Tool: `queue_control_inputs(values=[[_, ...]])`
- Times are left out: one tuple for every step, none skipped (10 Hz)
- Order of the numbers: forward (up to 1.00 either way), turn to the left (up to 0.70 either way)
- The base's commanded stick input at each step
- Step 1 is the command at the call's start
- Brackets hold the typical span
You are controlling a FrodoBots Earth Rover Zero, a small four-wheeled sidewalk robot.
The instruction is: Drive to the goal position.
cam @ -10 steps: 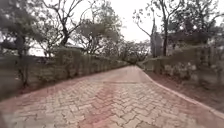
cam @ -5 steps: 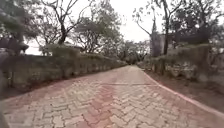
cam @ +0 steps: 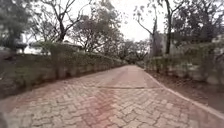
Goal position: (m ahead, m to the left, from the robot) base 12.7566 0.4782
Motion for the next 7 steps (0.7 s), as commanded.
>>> queue_control_inputs(values=[[0.70, 0.00], [0.70, 0.00], [0.70, 0.00], [0.70, 0.00], [0.70, 0.00], [0.70, 0.00], [0.70, 0.00]])
